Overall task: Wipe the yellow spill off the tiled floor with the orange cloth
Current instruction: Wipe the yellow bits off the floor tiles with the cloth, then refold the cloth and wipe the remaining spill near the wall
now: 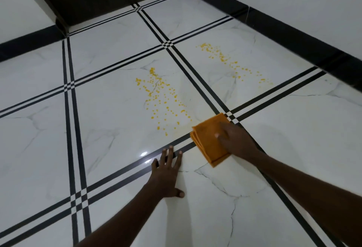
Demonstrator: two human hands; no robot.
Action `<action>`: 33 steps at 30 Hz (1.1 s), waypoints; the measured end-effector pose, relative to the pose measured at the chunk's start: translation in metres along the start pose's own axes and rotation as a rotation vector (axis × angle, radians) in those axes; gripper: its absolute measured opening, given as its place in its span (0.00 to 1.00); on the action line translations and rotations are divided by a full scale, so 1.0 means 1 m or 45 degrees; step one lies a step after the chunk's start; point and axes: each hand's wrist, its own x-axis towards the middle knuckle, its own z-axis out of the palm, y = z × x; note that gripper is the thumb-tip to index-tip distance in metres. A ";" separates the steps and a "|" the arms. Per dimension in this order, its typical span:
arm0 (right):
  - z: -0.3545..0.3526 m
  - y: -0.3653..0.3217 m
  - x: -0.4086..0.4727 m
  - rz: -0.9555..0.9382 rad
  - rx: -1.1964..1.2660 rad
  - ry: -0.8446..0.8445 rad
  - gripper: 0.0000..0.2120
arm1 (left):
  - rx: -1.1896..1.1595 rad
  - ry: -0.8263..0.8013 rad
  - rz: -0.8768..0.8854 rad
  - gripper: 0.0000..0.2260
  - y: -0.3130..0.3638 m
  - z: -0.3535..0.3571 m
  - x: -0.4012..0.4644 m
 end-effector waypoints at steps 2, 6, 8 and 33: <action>-0.018 0.012 0.002 0.272 -0.062 0.252 0.20 | 0.005 -0.038 -0.045 0.62 0.009 -0.005 0.000; -0.027 0.011 0.006 0.360 -0.113 0.081 0.13 | 0.032 0.003 -0.098 0.55 0.026 -0.019 0.001; -0.037 0.000 0.011 0.362 0.059 0.010 0.08 | -0.006 0.185 -0.063 0.47 0.032 -0.029 0.001; -0.278 -0.161 -0.055 -0.084 0.977 -0.213 0.24 | -1.021 0.960 0.129 0.08 0.020 -0.318 -0.149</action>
